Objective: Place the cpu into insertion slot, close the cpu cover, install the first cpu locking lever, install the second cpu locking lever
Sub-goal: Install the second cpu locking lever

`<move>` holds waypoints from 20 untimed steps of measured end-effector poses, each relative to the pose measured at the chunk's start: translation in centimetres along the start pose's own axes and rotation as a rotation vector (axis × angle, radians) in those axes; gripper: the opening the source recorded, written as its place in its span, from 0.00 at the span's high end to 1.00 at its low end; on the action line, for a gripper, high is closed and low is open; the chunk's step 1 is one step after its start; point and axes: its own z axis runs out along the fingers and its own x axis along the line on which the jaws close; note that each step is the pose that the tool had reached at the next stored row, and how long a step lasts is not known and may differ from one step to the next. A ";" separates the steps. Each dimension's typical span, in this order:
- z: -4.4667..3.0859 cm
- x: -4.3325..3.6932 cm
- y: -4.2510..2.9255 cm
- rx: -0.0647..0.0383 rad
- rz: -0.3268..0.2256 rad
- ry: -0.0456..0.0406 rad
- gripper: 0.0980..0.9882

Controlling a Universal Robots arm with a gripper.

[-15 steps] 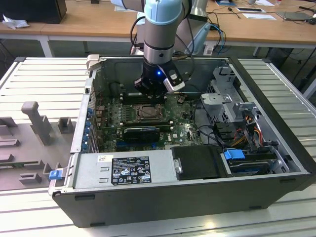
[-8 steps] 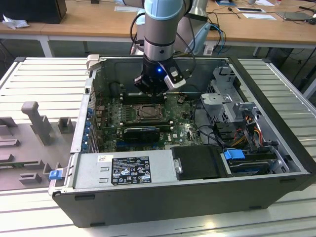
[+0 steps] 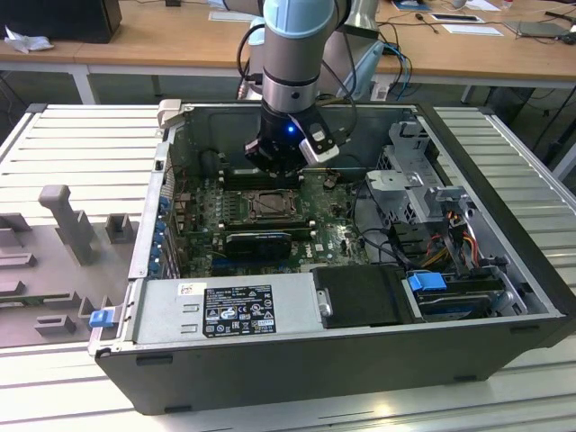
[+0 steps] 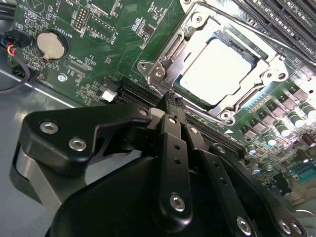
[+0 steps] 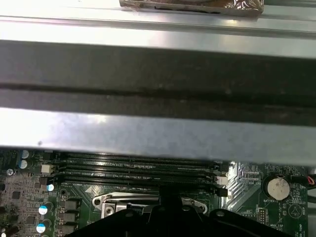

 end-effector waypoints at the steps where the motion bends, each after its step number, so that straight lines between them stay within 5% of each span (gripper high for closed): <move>1: -0.01 0.00 -0.06 0.000 0.000 0.0001 0.99; 20: -0.31 0.03 -1.52 0.000 0.000 0.0003 0.99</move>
